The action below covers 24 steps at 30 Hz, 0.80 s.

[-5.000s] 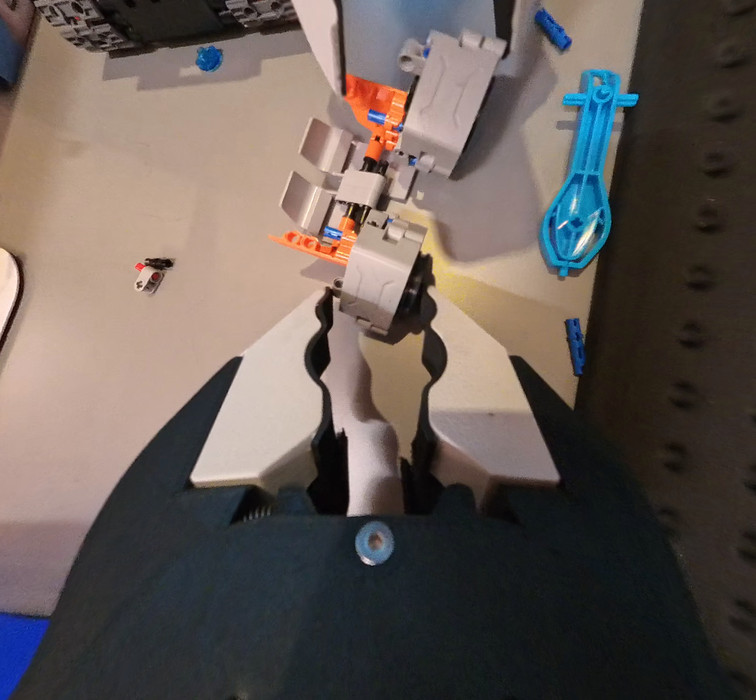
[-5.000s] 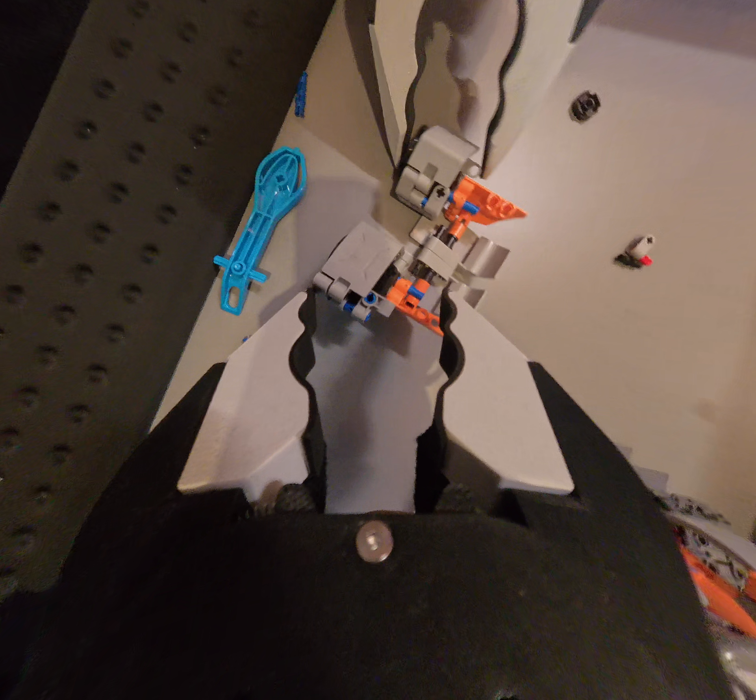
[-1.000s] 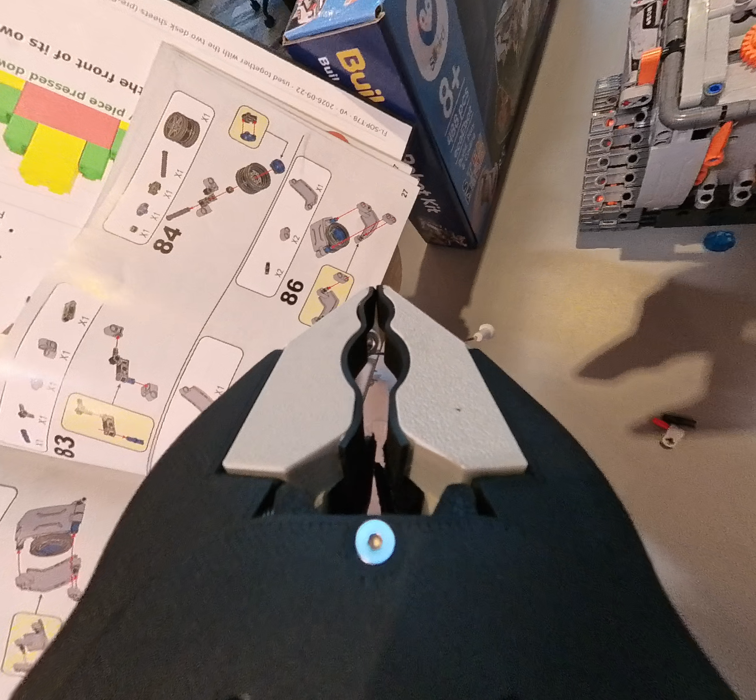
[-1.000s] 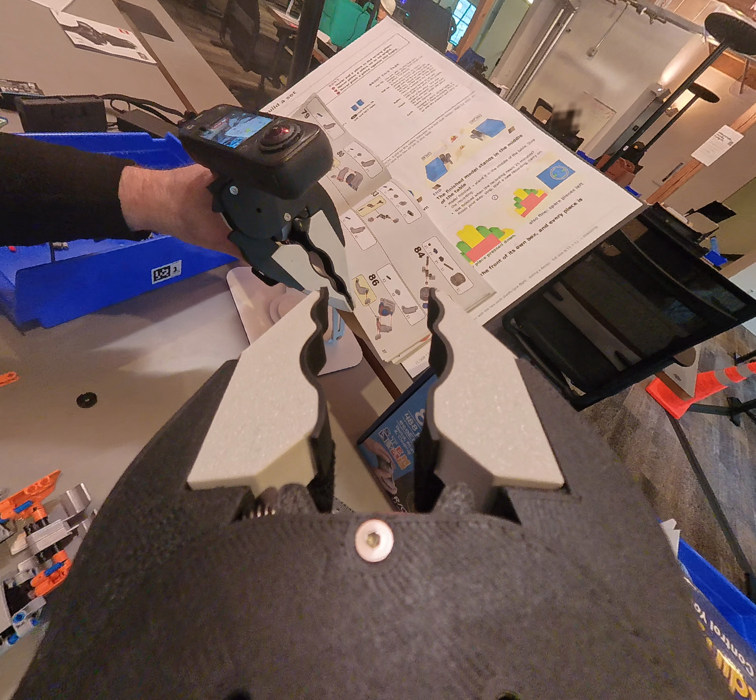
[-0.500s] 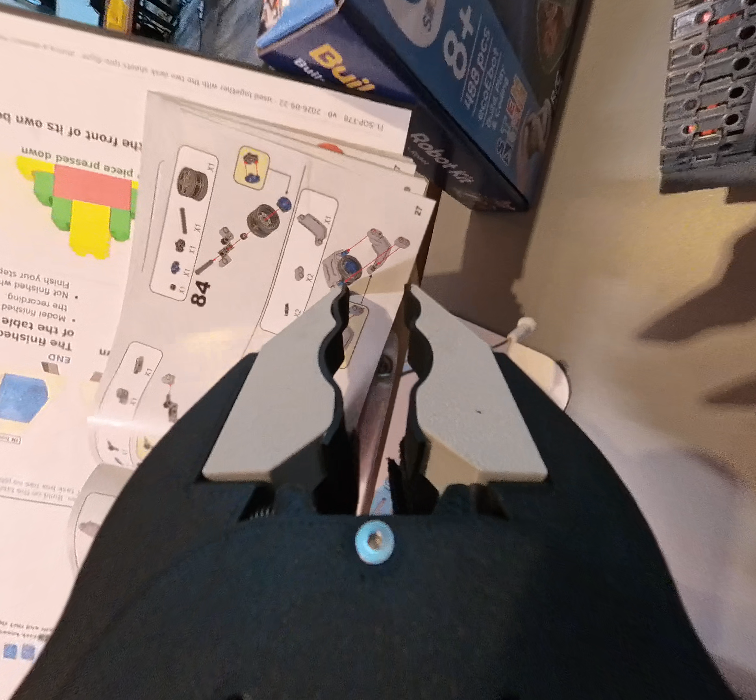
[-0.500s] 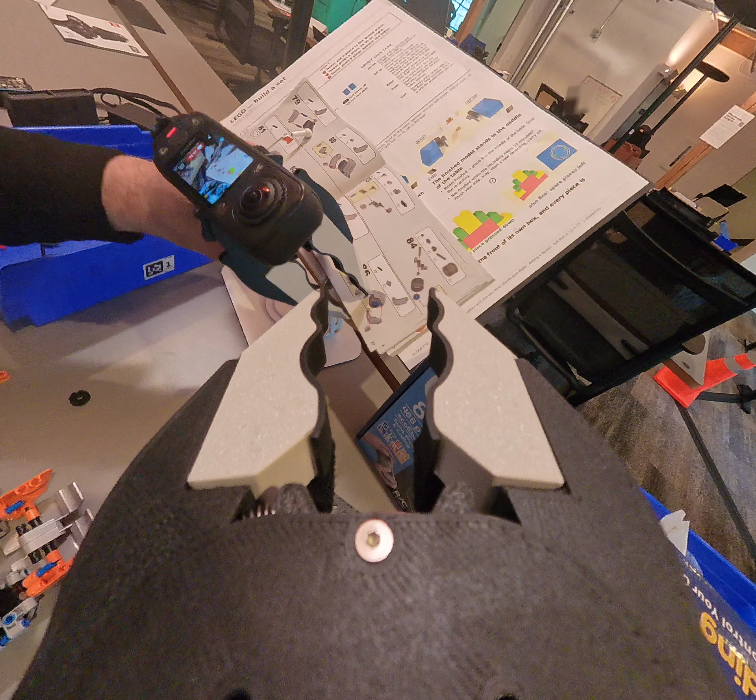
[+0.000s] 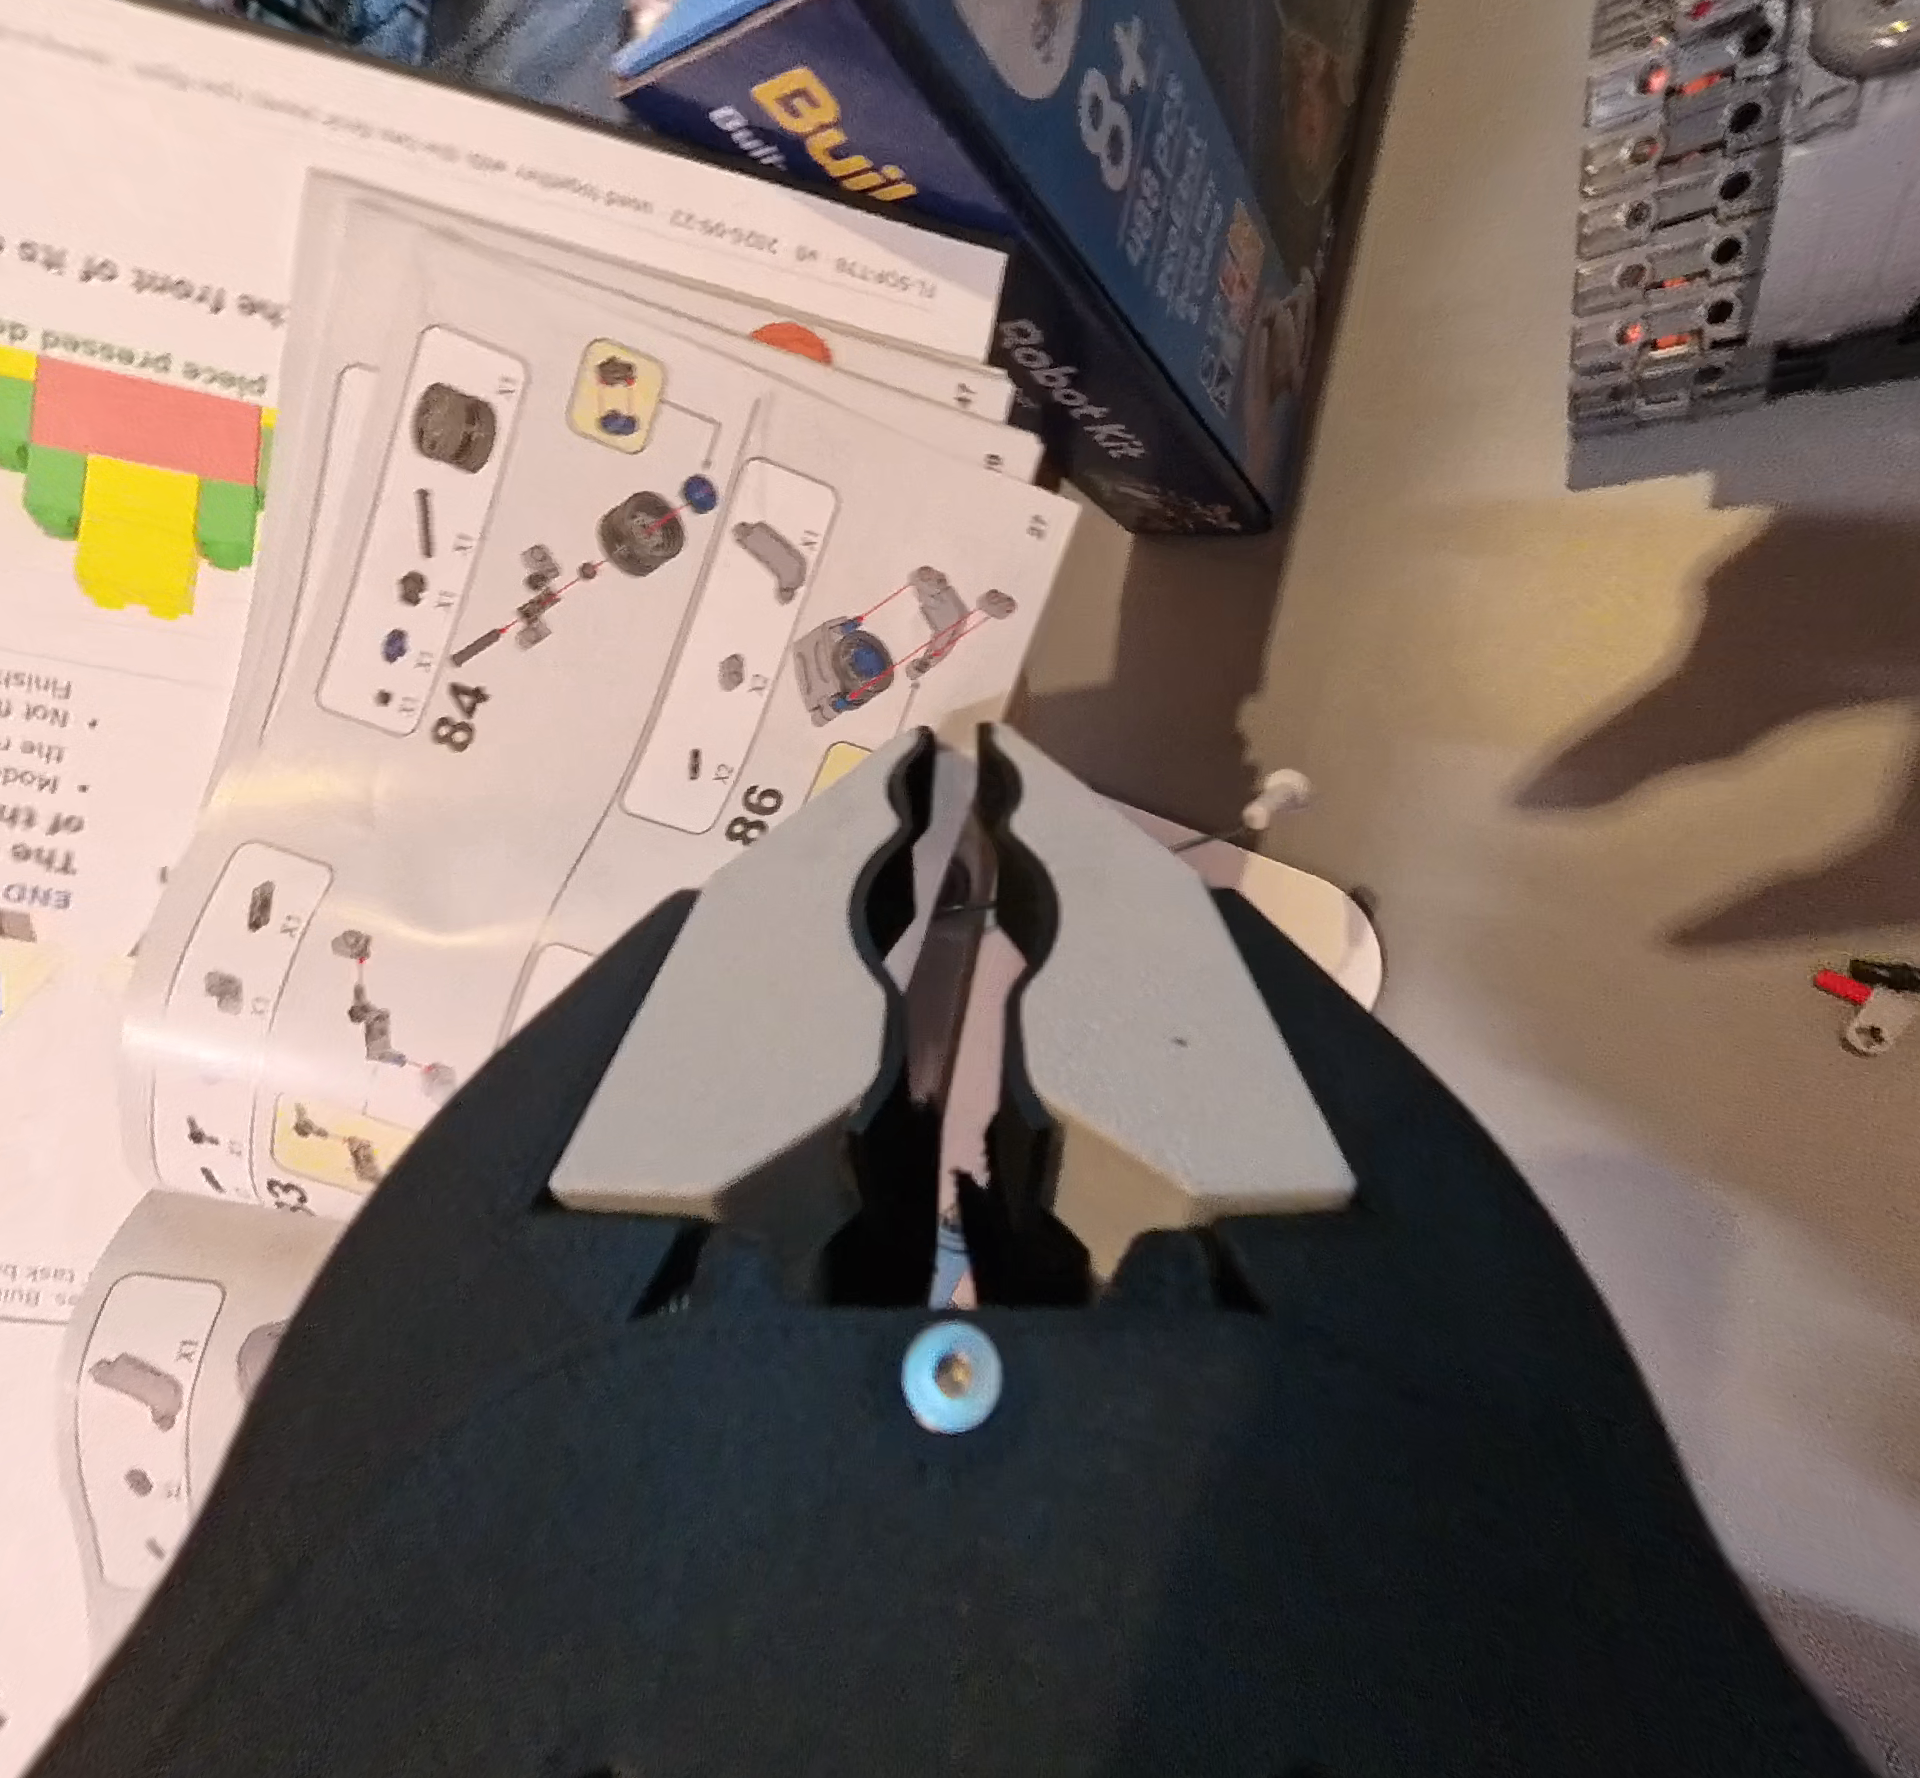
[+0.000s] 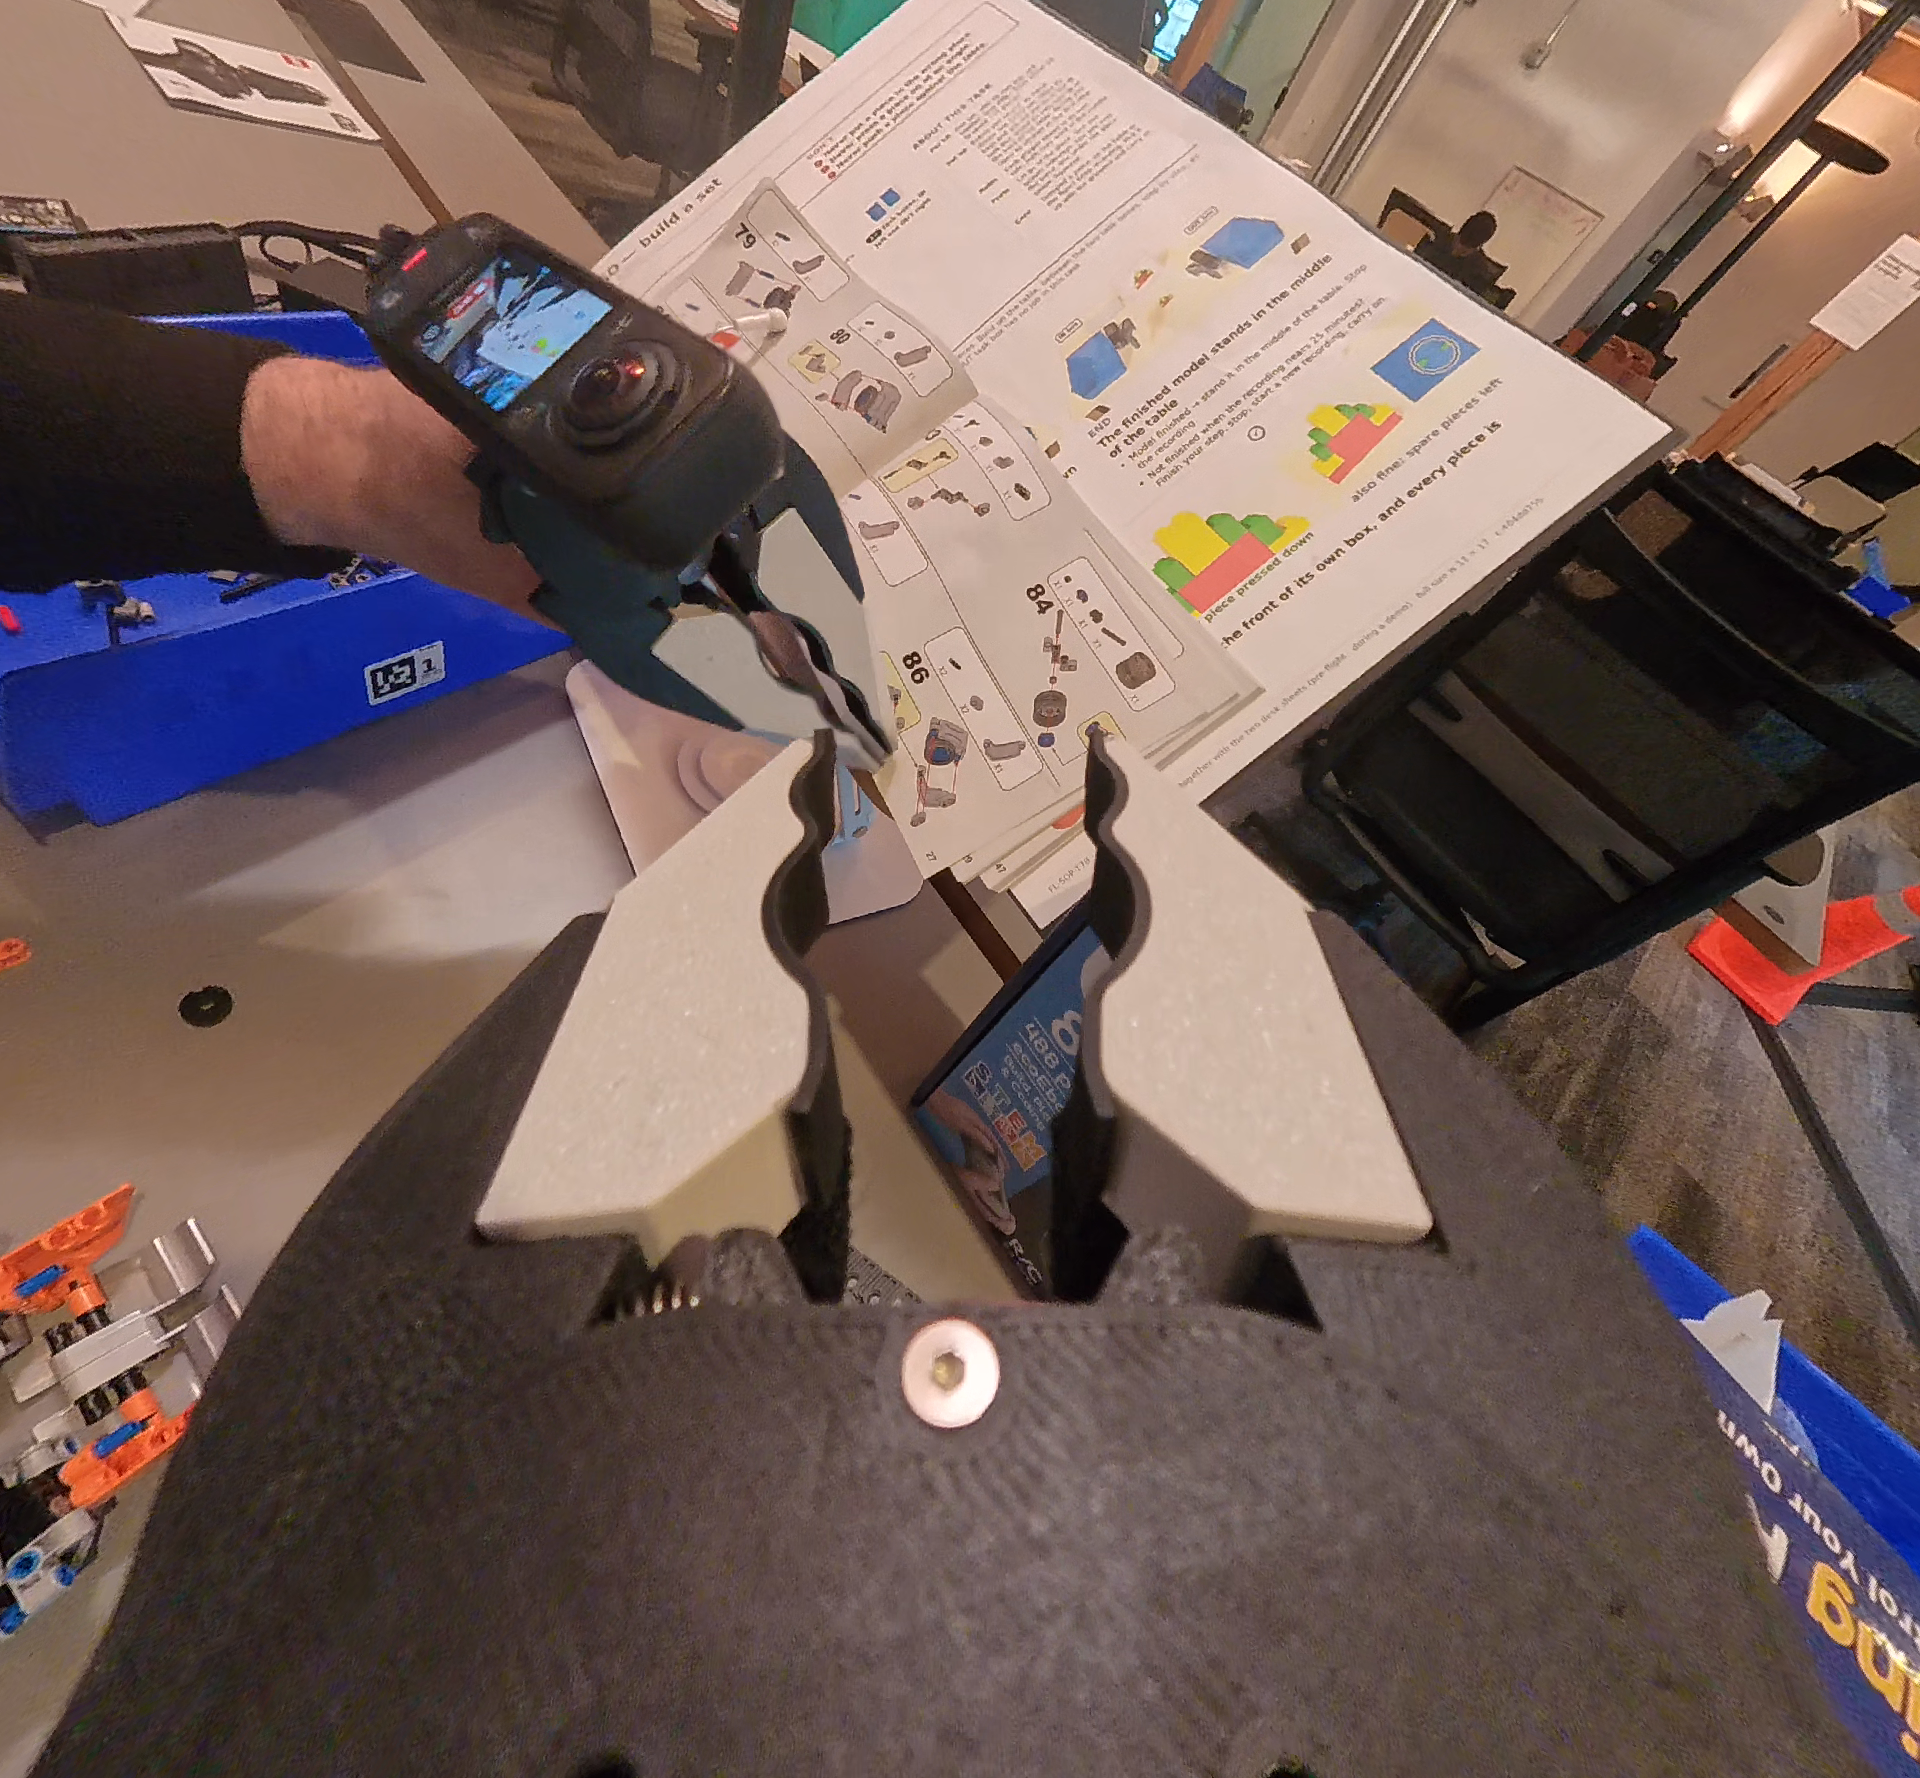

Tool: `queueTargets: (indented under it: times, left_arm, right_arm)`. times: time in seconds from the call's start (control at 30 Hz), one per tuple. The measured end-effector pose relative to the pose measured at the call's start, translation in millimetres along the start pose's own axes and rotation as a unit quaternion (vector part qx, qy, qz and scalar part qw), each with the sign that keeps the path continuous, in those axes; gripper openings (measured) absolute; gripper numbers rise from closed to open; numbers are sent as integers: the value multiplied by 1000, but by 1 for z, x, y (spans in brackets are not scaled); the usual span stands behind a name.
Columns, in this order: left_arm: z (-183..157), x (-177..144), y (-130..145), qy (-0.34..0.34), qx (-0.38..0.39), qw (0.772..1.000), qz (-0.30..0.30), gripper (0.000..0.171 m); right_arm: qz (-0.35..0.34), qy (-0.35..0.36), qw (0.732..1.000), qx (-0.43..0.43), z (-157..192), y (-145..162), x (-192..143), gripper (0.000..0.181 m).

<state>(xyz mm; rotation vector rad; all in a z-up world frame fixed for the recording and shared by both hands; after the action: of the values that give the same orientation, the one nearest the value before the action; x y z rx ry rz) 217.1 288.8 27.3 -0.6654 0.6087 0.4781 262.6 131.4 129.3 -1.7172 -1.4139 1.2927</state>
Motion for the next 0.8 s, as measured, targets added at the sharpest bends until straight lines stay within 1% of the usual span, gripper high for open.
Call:
queueTargets:
  times: [0.07,0.1,0.2,0.27,0.37,0.53,0.63,0.8]
  left_arm:
    - [-6,2,0,5,11,1000,10,22]
    - [-7,3,0,-4,25,1000,18,25]
    - [-11,5,-1,-35,54,997,34,26]
    - [-11,6,0,-57,61,996,37,22]
    - [-8,5,-1,-84,58,994,38,8]
    - [-10,6,1,-102,78,991,37,0]
    - [-10,4,2,-111,80,990,30,0]
    - [-5,-4,4,-92,27,995,-6,0]
  right_arm:
    - [-1,-1,1000,1,0,0,1,46]
    - [0,-2,1000,2,0,1,1,46]
    - [3,-4,1000,2,0,2,3,46]
    - [2,-4,1000,1,1,1,3,46]
    - [1,-3,1000,1,0,1,2,46]
    - [-5,-2,1000,4,-2,0,-1,46]
    - [-6,-2,1000,5,-3,0,-2,46]
    - [-5,-4,1000,5,-3,0,-1,46]
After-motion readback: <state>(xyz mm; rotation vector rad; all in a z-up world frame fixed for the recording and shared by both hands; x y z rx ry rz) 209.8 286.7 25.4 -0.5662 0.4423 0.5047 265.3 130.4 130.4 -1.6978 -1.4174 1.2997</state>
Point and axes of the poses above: each gripper's, where its closed fingertips meet, x out along the fingers, y out of its underside, z = x × y across the jaws, the point moved 6 cm from there along -x, back along the fingers, and after that the axes turned 5 degrees about z, right-handed, at the moved point
